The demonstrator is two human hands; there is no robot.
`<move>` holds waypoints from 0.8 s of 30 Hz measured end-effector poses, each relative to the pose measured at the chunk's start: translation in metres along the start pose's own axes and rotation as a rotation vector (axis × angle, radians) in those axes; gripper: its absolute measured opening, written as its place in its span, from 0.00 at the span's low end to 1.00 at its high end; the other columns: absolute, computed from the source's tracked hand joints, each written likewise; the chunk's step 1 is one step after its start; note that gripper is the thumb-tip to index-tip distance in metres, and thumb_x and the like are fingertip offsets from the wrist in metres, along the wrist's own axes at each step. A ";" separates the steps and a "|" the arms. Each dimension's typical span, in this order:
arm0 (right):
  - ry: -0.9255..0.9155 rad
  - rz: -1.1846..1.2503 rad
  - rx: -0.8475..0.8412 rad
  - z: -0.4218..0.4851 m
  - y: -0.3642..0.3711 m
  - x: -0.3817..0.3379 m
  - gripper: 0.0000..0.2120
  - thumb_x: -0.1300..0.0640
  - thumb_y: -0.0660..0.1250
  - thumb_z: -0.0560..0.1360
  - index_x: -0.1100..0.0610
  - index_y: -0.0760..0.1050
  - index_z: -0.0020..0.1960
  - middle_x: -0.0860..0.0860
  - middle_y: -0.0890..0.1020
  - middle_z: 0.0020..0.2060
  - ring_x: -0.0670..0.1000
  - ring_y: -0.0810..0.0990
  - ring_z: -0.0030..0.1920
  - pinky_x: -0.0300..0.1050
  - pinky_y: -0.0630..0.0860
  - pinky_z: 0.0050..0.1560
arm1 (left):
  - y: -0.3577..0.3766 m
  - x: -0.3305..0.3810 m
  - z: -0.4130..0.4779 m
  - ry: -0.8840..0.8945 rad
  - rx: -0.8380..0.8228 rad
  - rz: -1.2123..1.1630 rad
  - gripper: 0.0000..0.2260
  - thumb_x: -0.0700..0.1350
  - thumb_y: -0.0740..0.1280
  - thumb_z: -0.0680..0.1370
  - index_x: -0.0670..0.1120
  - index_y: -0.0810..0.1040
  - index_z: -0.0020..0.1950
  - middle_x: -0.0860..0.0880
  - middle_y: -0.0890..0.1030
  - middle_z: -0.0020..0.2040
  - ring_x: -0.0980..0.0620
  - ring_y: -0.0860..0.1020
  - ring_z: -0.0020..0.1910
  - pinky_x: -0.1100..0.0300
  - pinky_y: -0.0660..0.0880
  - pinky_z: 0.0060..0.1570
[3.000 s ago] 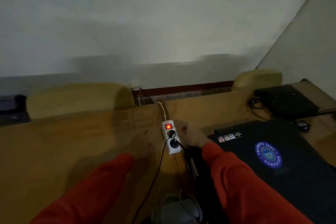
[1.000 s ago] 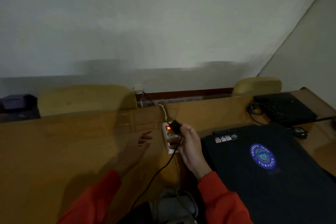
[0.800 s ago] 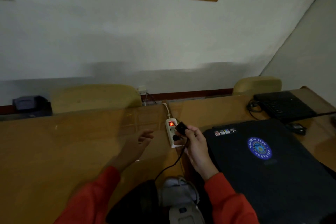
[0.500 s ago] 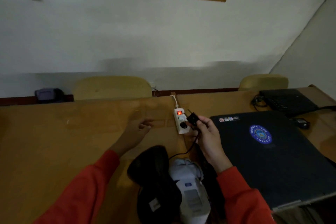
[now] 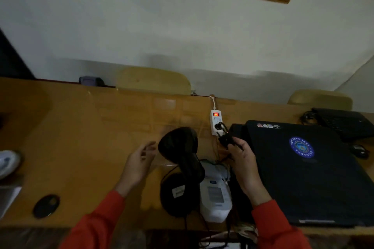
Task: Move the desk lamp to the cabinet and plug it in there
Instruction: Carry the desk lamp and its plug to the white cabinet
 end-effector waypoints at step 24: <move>0.090 -0.007 -0.068 -0.053 -0.059 0.061 0.07 0.64 0.62 0.77 0.54 0.74 0.51 0.58 0.82 0.50 0.54 0.86 0.41 0.42 0.82 0.39 | 0.147 0.035 -0.085 0.071 0.254 -0.341 0.16 0.54 0.58 0.77 0.71 0.60 0.60 0.69 0.70 0.55 0.77 0.71 0.53 0.80 0.68 0.45</move>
Point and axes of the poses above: each hand's wrist, its own z-axis towards the middle knuckle, its own y-axis out of the palm, x = y × z, the point moved 1 cm from there along z, towards the middle knuckle
